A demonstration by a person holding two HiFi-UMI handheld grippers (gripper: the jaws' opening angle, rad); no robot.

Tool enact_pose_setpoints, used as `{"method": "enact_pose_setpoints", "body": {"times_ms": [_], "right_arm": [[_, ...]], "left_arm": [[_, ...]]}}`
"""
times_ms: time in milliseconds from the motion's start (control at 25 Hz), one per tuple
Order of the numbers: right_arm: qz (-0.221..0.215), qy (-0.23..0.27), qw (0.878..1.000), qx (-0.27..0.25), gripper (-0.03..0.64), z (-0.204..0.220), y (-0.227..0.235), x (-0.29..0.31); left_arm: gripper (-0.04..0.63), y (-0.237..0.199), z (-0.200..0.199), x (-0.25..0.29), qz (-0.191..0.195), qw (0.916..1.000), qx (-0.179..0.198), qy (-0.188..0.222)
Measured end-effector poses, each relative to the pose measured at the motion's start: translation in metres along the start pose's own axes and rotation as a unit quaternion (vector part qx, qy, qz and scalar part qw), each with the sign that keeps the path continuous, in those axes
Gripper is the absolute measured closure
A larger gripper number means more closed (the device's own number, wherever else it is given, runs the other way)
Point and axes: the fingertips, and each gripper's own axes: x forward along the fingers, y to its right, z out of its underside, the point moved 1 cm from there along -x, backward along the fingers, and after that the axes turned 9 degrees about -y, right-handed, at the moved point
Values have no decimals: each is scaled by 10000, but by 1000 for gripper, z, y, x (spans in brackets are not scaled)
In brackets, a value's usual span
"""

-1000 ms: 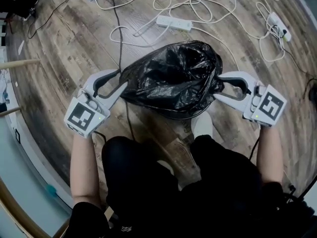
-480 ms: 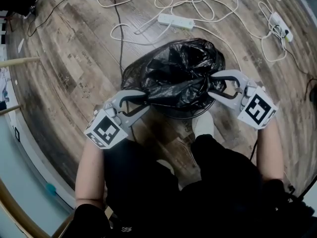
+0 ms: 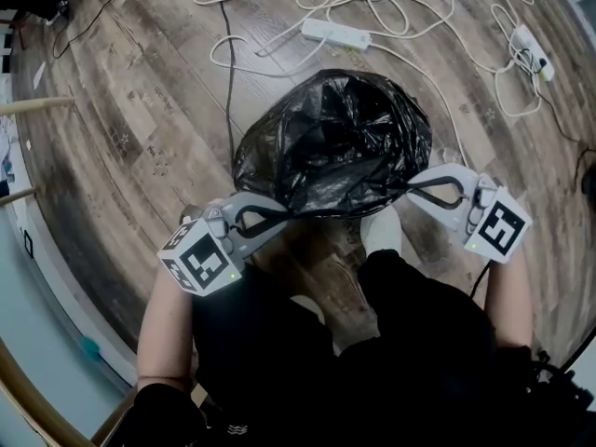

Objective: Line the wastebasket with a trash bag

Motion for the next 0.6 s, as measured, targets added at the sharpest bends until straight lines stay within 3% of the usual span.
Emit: {"method": "enact_pose_setpoints", "body": {"times_ms": [160,600], "right_arm": [[-271,71,9991,328,614,16,-13,8],[-365,-650,9949,675,614,71,-12,41]], "left_arm": [[584,10,5,15,300,9995,-40,-103],[584,23,38,58,690,9963,-92,-508]]}}
